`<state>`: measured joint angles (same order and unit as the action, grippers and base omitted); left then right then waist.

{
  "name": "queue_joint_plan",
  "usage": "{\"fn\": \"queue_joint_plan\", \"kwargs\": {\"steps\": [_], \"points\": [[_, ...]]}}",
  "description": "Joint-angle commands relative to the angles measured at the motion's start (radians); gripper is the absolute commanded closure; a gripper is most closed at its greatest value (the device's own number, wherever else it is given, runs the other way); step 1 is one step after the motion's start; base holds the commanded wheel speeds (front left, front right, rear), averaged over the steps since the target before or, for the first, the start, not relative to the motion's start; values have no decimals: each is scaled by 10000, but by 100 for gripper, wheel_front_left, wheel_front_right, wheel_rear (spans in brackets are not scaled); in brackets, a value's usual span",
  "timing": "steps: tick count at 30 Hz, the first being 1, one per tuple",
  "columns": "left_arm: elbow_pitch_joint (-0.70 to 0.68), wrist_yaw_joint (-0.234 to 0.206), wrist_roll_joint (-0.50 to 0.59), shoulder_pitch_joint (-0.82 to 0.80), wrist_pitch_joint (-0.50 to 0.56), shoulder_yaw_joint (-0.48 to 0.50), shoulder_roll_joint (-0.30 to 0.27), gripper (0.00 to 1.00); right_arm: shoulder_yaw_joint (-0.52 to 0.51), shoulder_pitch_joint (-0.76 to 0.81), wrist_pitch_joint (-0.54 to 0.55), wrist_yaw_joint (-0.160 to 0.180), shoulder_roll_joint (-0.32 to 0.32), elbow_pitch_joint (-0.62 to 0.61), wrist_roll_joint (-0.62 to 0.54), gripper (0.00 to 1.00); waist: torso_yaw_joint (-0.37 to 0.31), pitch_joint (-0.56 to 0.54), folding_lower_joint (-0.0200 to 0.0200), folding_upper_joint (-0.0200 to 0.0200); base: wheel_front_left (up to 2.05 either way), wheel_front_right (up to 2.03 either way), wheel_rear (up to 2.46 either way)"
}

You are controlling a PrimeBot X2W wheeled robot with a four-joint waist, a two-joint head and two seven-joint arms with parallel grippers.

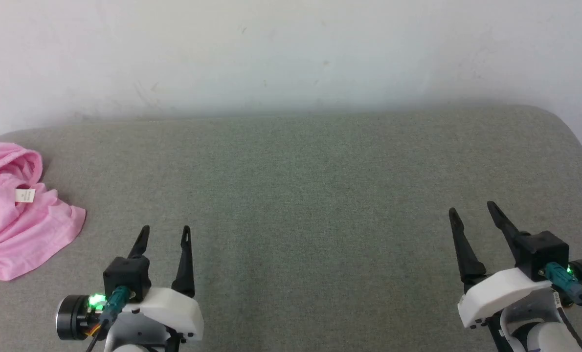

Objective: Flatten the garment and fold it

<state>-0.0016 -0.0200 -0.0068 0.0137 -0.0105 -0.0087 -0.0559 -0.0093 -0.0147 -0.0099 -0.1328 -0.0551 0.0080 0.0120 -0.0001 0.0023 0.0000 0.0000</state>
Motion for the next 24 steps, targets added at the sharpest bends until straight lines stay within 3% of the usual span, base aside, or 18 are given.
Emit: {"fn": "queue_joint_plan", "kwargs": {"steps": [1, 24], "points": [[16, -138, -29, -34, -93, -46, 4, 0, -100, 27, -102, 2, 5, -60, 132, 0, 3, 8, 0, 0, 0, 0, 0], [-166, -838, -57, -138, -553, -232, 14, 0, -372, 114, -562, 5, 14, -315, 414, 0, 730, 178, 0, 0, 0, 0, 0]]}}
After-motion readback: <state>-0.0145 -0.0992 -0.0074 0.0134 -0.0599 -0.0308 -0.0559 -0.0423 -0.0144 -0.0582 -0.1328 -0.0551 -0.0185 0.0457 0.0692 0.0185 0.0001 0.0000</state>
